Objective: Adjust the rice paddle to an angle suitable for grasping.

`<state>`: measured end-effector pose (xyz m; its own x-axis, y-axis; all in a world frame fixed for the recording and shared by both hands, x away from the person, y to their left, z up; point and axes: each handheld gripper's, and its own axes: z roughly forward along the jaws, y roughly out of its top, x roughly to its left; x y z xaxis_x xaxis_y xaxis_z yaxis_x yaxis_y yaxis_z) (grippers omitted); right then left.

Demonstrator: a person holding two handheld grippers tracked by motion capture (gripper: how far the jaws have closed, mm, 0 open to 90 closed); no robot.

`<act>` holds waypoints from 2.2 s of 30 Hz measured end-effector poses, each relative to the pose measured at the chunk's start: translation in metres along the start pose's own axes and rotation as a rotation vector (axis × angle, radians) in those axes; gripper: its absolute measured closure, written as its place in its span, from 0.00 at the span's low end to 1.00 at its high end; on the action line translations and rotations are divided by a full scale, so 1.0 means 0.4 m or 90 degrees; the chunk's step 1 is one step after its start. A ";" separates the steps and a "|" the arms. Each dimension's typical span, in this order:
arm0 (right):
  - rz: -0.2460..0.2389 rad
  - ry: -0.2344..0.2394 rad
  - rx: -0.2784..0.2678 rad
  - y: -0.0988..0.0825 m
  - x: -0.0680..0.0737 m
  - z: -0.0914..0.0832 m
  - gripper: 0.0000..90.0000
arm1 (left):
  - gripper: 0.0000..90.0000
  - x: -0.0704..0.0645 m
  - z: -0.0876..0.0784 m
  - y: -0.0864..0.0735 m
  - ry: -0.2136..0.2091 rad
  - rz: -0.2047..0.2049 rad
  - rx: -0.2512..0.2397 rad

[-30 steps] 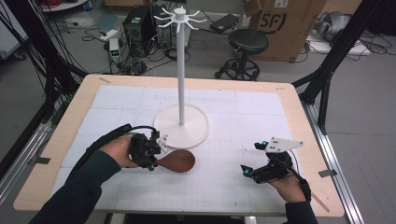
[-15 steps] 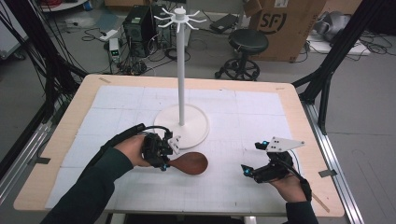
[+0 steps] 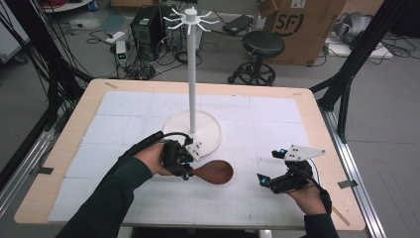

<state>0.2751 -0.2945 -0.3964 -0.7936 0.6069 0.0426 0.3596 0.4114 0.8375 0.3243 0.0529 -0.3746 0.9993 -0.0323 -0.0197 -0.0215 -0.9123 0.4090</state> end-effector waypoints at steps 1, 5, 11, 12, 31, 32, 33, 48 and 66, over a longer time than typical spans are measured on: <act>0.002 0.000 -0.001 0.000 -0.001 -0.001 0.00 | 0.87 -0.001 0.007 0.005 -0.002 0.002 -0.002; 0.003 -0.002 -0.004 -0.001 -0.003 -0.004 0.00 | 0.87 -0.002 0.026 0.025 -0.008 0.013 -0.009; 0.003 -0.004 -0.007 0.000 -0.005 -0.009 0.00 | 0.87 0.005 0.044 0.040 -0.011 0.011 -0.034; 0.003 -0.004 -0.008 0.000 -0.006 -0.009 0.00 | 0.87 0.006 0.046 0.042 -0.013 0.012 -0.035; 0.004 -0.008 -0.010 0.000 -0.007 -0.011 0.00 | 0.87 0.010 0.116 0.089 -0.022 0.005 -0.040; 0.003 -0.007 -0.011 0.000 -0.007 -0.011 0.00 | 0.87 0.009 0.119 0.090 -0.022 0.006 -0.039; 0.003 -0.007 -0.010 0.000 -0.007 -0.012 0.00 | 0.87 0.009 0.123 0.091 -0.023 0.006 -0.039; 0.003 -0.005 -0.006 0.000 -0.005 -0.009 0.00 | 0.87 0.010 0.144 0.101 -0.021 0.006 -0.045; 0.004 -0.004 -0.004 -0.003 -0.006 -0.008 0.00 | 0.86 0.014 0.163 0.107 -0.031 -0.008 -0.058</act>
<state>0.2750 -0.2987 -0.3958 -0.7882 0.6139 0.0439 0.3612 0.4037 0.8405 0.3270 -0.0128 -0.4166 0.9967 -0.0426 -0.0685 -0.0036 -0.8717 0.4900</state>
